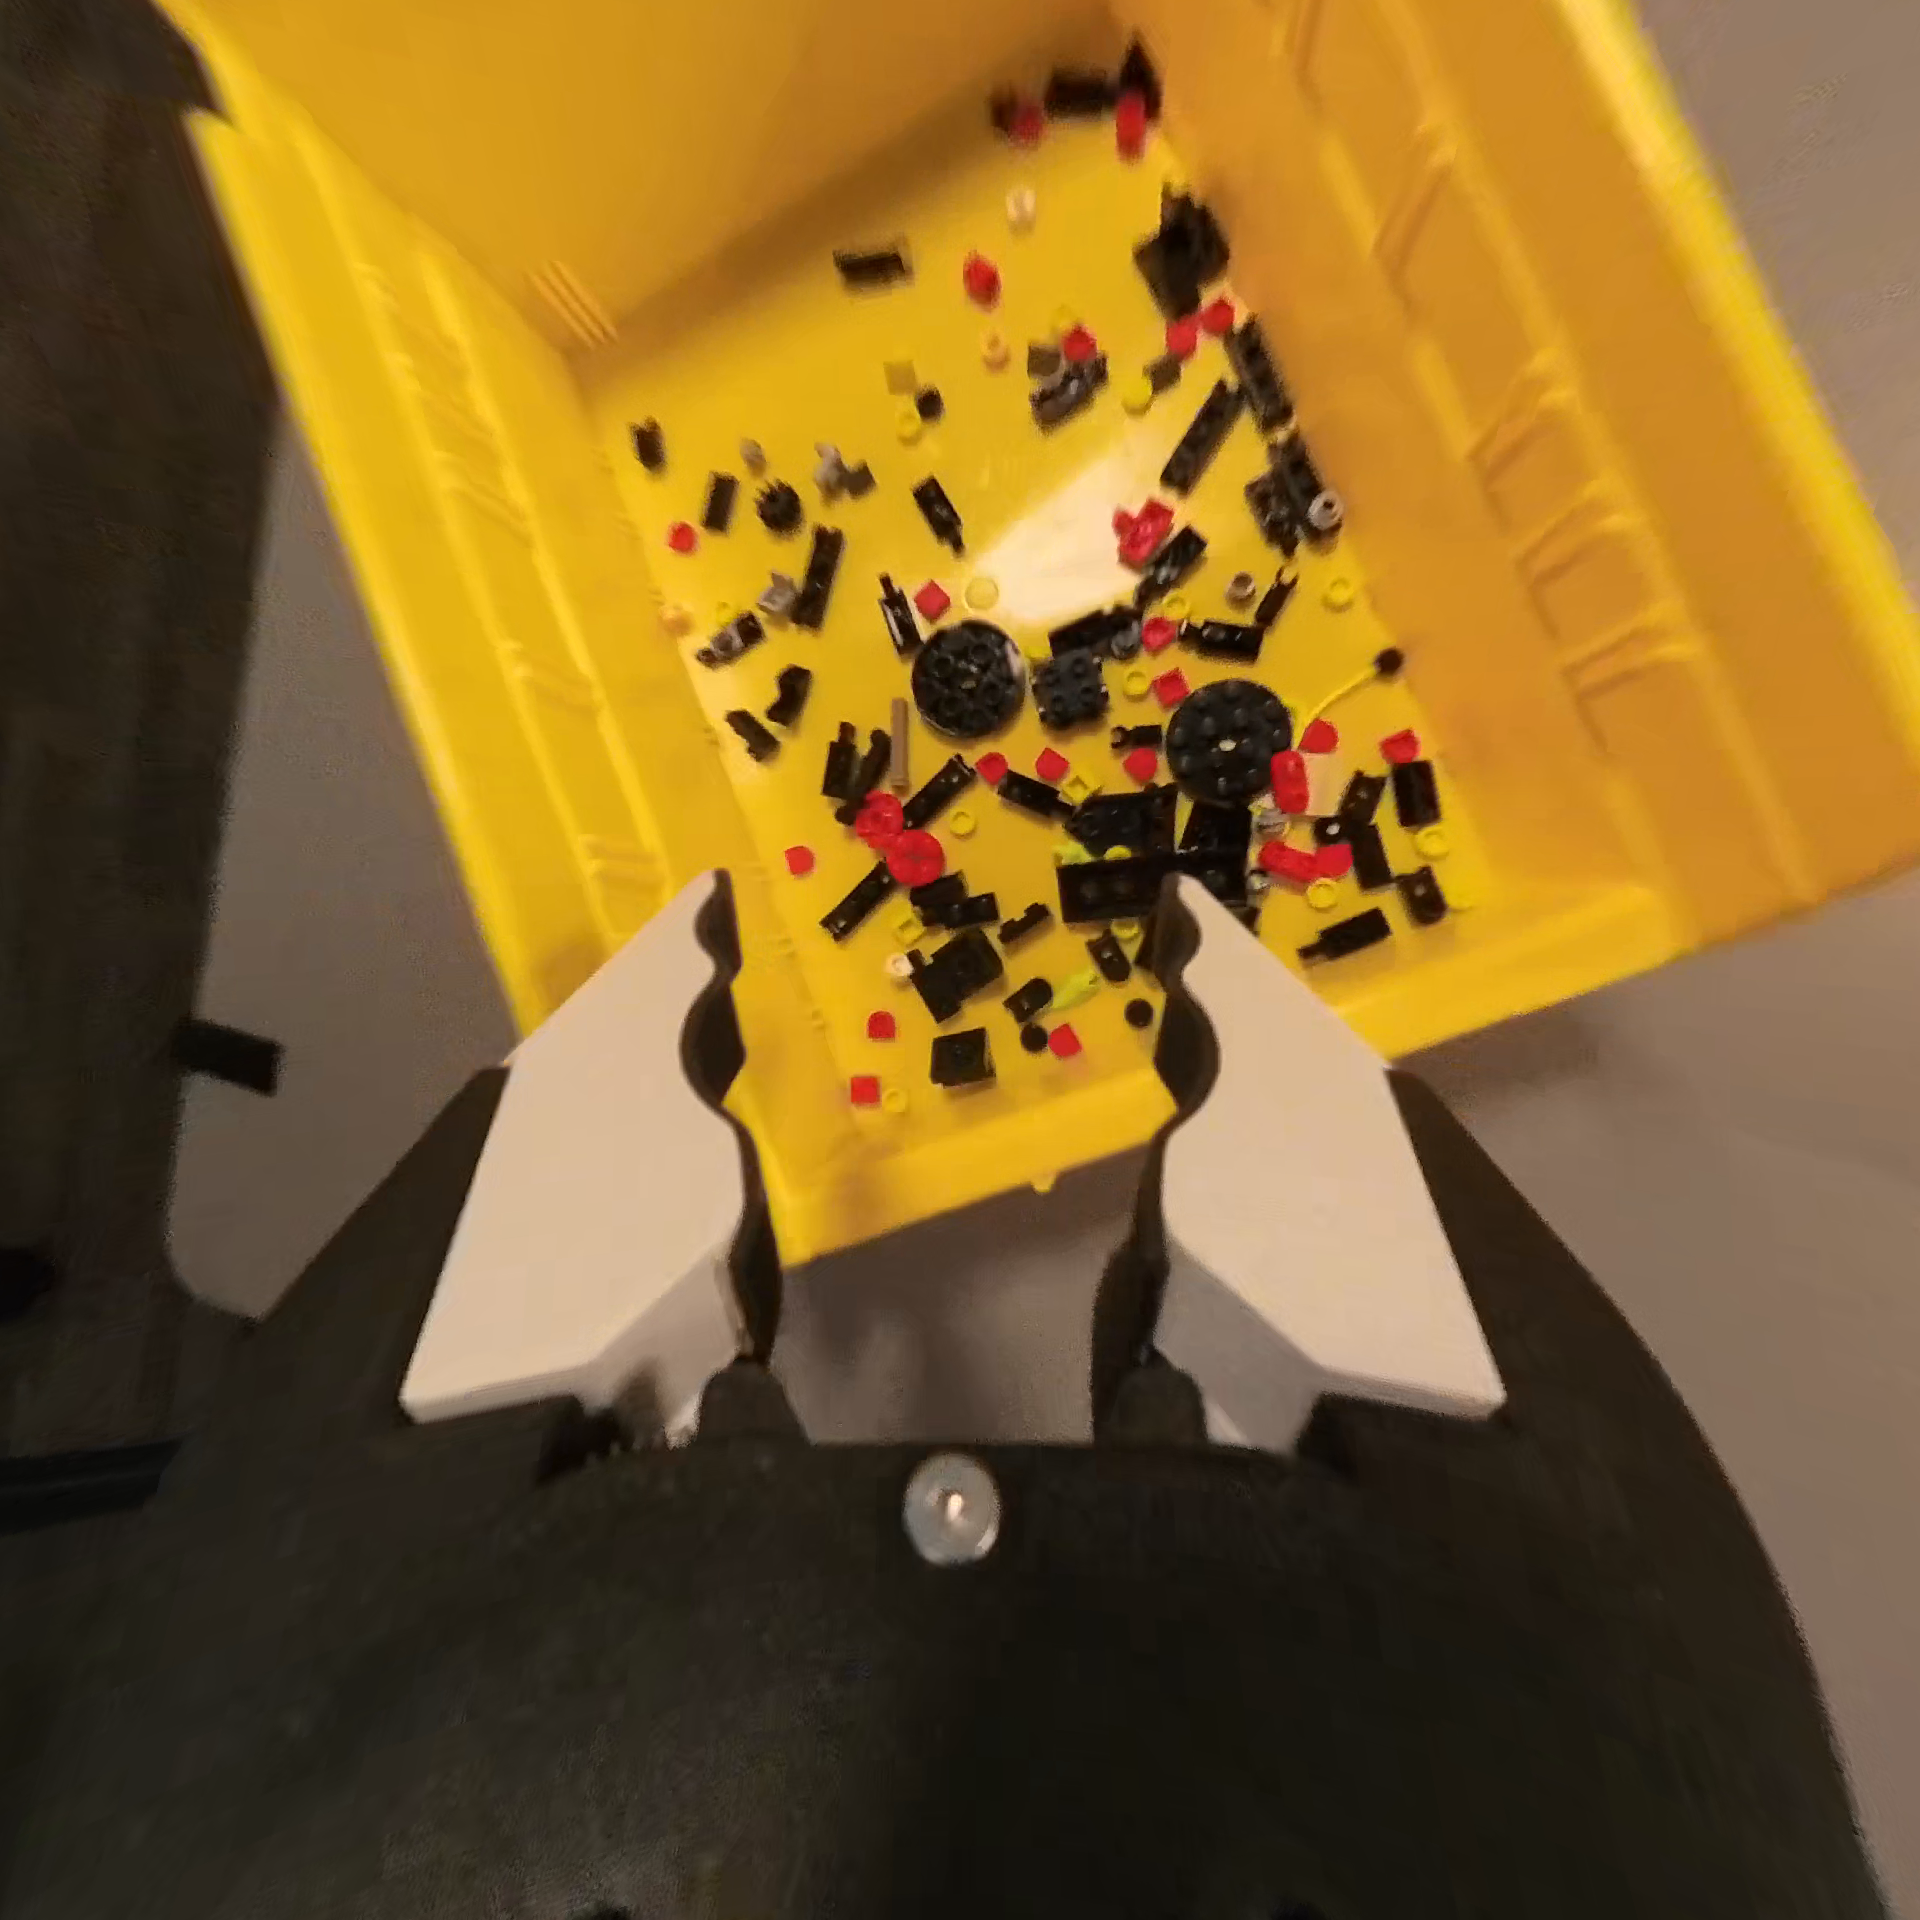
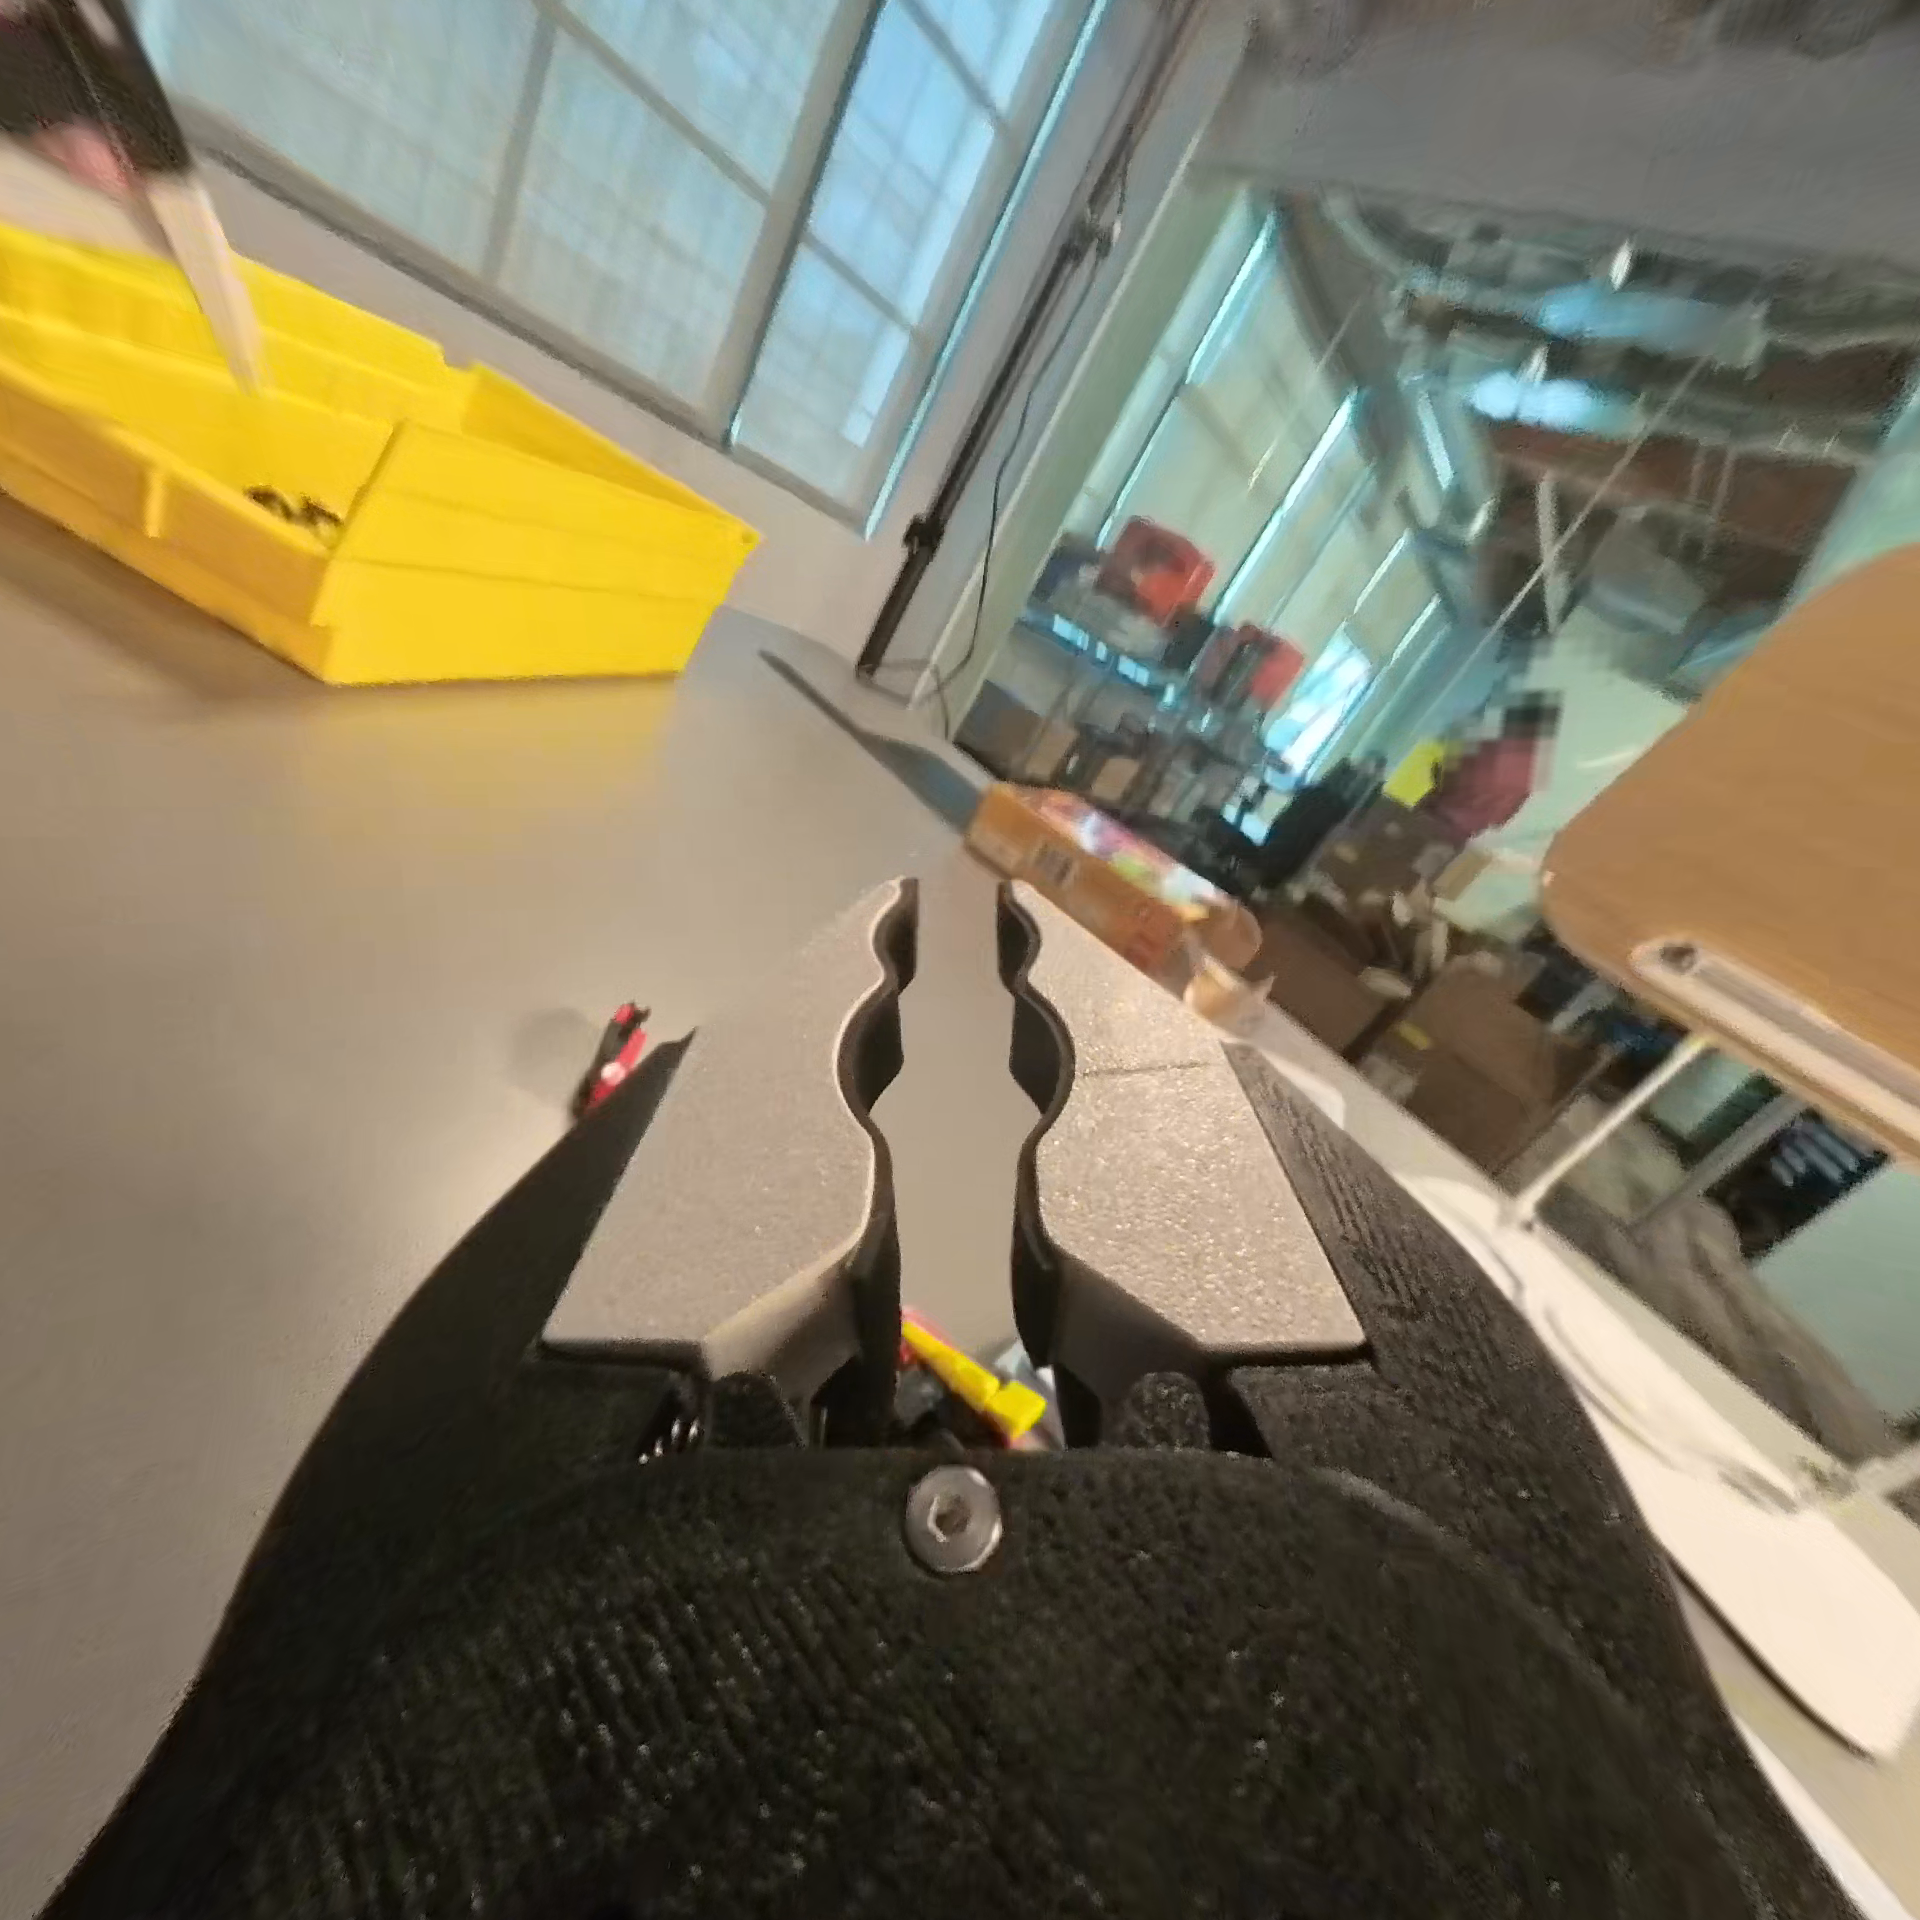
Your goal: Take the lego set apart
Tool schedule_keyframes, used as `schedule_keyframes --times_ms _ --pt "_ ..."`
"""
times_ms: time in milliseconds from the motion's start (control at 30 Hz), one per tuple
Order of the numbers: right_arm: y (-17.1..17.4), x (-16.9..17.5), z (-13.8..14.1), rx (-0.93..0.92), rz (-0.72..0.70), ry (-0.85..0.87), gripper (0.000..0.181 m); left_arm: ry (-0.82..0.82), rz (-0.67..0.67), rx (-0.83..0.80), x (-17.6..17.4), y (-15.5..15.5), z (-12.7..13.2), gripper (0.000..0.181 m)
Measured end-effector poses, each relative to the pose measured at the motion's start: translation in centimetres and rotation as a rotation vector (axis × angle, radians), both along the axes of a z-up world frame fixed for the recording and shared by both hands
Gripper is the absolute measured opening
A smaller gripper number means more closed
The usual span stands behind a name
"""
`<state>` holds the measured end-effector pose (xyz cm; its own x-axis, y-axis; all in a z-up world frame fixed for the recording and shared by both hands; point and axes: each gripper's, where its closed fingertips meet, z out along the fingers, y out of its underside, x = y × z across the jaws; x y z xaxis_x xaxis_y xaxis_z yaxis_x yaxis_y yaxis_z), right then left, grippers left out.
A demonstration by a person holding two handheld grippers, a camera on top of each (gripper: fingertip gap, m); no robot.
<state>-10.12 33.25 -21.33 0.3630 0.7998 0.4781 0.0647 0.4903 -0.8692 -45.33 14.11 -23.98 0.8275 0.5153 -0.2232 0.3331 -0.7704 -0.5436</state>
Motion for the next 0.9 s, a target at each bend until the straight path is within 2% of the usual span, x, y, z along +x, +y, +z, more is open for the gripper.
schedule_keyframes --times_ms 67,100,167,200,300,367,467,533,567,633,700,833,900 --pt "0.2 -0.6 -1.6 -0.044 -0.027 -0.153 0.026 0.154 -0.034 0.068 1.1 0.5 2.7 0.079" --pt "-0.2 -0.8 -2.3 -0.057 -0.027 -0.23 0.027 0.27 -0.09 0.108 1.9 1.2 4.2 0.073" --pt "-2.3 -1.6 -3.6 -0.184 0.066 -0.313 0.024 0.451 -0.224 0.176 4.4 3.0 6.3 0.057" --pt "-3.2 -2.1 -4.6 -0.272 0.112 -0.357 0.026 0.474 -0.296 0.208 6.1 4.1 6.5 0.054" --pt "-4.0 -3.3 -6.8 -0.403 0.132 -0.47 0.03 0.373 -0.528 0.326 11.9 7.2 5.4 0.049" --pt "-4.1 -4.2 -7.8 -0.469 0.122 -0.517 0.03 0.223 -0.668 0.423 15.8 8.9 4.4 0.049" --pt "-3.7 -5.1 -9.3 -0.485 0.059 -0.601 0.026 -0.046 -0.799 0.526 20.4 10.6 2.9 0.049" --pt "-3.4 -5.0 -10.1 -0.46 0.022 -0.661 0.022 -0.152 -0.862 0.535 22.3 11.4 1.8 0.049" --pt "-3.5 -5.1 -10.2 -0.45 0.021 -0.669 0.013 -0.176 -0.899 0.532 23.1 11.7 1.3 0.049" --pt "-3.6 -5.0 -10.1 -0.398 0.037 -0.675 0.006 -0.168 -1.0 0.508 24.7 12.1 0.4 0.046" --pt "-3.5 -4.9 -9.7 -0.256 0.052 -0.67 0.006 -0.084 -1.138 0.46 26.2 12.2 -0.8 0.046" --pt "-4.9 -4.7 -7.6 0.216 0.133 -0.61 0.006 0.243 -1.373 0.285 28.0 12.6 -4.2 0.047" --pt "-5.9 -4.4 -7.6 0.404 0.158 -0.614 0.006 0.422 -1.454 0.22 28.7 12.9 -5.5 0.047"
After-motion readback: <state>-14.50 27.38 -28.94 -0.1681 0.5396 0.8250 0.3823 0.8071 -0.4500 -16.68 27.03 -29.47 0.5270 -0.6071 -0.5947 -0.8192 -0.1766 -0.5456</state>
